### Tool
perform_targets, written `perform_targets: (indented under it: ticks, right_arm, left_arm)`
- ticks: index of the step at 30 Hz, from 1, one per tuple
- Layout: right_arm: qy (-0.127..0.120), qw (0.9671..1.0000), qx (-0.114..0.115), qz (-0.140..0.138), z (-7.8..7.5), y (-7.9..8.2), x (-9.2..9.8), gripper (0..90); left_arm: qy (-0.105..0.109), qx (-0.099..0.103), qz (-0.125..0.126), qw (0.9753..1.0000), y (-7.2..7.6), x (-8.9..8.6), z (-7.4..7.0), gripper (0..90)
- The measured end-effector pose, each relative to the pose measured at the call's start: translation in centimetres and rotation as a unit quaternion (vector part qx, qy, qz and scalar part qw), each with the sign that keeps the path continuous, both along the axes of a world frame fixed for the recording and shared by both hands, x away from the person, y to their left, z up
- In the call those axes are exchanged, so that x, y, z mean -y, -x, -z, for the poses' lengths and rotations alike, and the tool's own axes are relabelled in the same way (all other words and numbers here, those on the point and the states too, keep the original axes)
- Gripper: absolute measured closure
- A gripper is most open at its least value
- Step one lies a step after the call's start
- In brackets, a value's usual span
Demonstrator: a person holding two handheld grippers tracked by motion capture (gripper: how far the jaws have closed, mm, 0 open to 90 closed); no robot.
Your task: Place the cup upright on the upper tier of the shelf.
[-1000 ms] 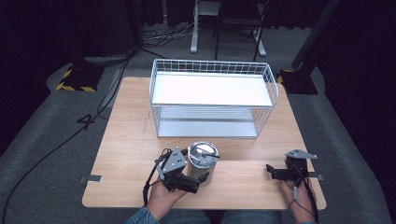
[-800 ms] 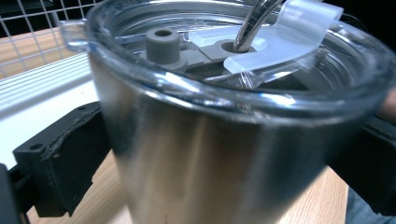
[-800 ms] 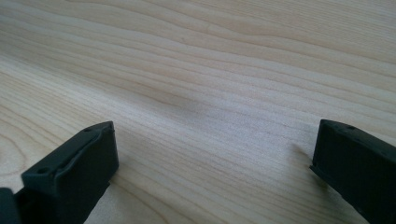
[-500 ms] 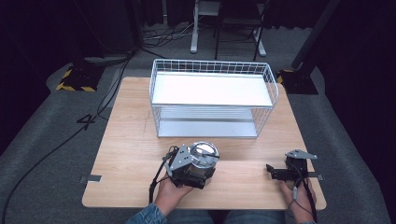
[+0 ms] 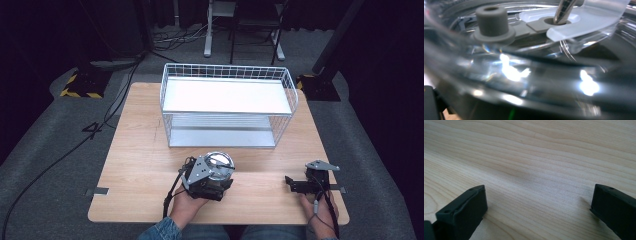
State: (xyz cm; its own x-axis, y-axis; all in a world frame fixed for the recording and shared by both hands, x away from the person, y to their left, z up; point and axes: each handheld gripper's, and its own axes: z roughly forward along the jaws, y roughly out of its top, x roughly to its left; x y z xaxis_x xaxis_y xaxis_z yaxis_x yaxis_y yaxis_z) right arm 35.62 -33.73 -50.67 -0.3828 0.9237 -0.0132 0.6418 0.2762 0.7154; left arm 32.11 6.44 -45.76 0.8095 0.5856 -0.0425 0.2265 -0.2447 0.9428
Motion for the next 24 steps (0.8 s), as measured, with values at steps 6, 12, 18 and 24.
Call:
perform_targets:
  ticks: [6,12,18,24]
  right_arm:
    - [0.000,1.0000,-0.001,0.003,0.0,0.0,0.0,0.4]
    - [0.000,1.0000,-0.001,0.005,0.0,0.1,0.0,0.4]
    - [0.000,1.0000,-0.001,0.005,0.0,0.0,0.0,0.4]
    - [0.000,1.0000,-0.001,0.005,0.0,0.0,0.0,0.4]
  left_arm:
    - [-0.008,-0.005,-0.003,1.0000,0.0,0.0,-0.2,3.5]
    - [-0.011,-0.015,-0.005,0.9998,-0.2,-0.4,-0.6,3.6]
    - [-0.012,-0.005,-0.006,0.9999,0.0,-0.9,-1.5,3.6]
    - [-0.012,-0.007,-0.005,0.9999,0.0,-1.4,-3.3,3.6]
